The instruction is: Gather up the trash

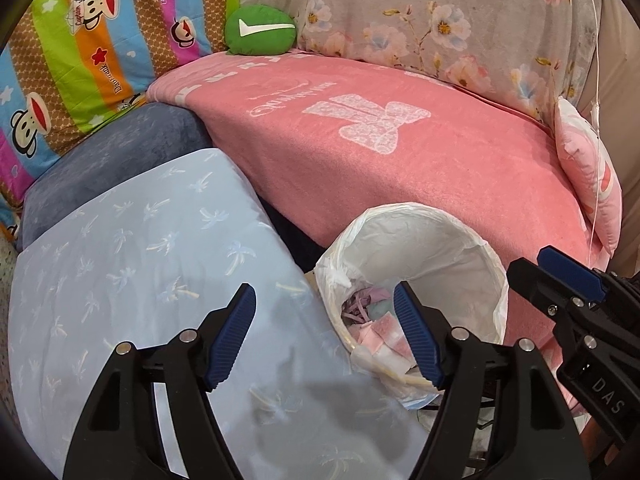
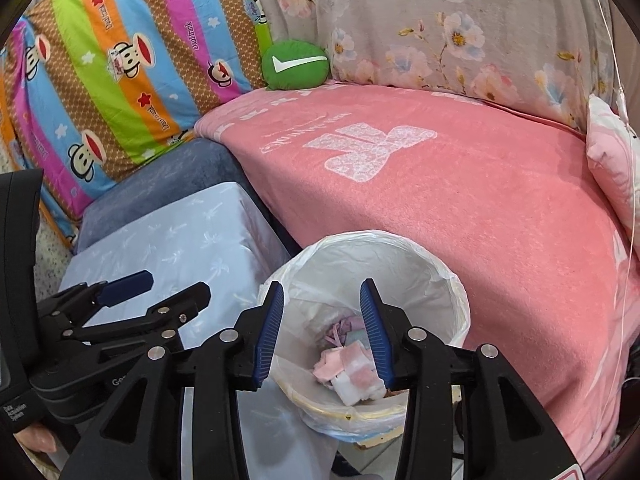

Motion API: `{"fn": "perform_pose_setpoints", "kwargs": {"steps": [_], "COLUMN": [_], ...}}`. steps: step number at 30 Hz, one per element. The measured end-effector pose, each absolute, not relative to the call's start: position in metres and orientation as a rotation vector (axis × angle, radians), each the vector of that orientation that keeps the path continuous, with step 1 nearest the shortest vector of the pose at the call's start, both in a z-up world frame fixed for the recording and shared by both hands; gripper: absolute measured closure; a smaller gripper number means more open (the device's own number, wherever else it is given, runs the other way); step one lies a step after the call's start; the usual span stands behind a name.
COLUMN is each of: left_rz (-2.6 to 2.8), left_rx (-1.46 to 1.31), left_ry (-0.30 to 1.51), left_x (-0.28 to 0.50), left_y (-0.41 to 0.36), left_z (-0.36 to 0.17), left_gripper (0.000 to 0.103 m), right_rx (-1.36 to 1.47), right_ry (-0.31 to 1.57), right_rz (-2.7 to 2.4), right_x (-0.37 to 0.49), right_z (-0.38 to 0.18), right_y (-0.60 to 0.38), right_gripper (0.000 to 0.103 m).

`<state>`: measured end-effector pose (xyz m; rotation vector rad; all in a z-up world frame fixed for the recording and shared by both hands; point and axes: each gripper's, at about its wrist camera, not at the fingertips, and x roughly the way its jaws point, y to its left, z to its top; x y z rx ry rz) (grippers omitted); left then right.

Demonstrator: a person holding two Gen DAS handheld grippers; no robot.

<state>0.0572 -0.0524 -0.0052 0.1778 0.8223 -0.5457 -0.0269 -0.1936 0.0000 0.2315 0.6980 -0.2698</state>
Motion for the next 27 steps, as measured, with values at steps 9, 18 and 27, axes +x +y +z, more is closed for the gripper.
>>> {"fn": "perform_pose_setpoints", "kwargs": {"steps": [9,18,27], "left_rz": [-0.513,-0.489,-0.471], "left_rx": [0.202,0.207,0.211], "left_ry": [0.823,0.832,0.845], "left_x": [0.046,0.040,0.035], "left_y": [-0.043,-0.036,-0.032], "left_z": [-0.011,-0.014,-0.020], "left_gripper": [0.022,0.016,0.015], "right_rx": [0.209,0.210,0.208], "right_ry": [0.721,0.746,0.753], "right_rz": [-0.267,-0.280,-0.282], "right_x": [-0.035,-0.043,-0.050], "right_z": [-0.008,-0.016,-0.020], "right_y": [-0.183,-0.182,-0.181], "right_gripper": [0.053,0.039,0.019]}}
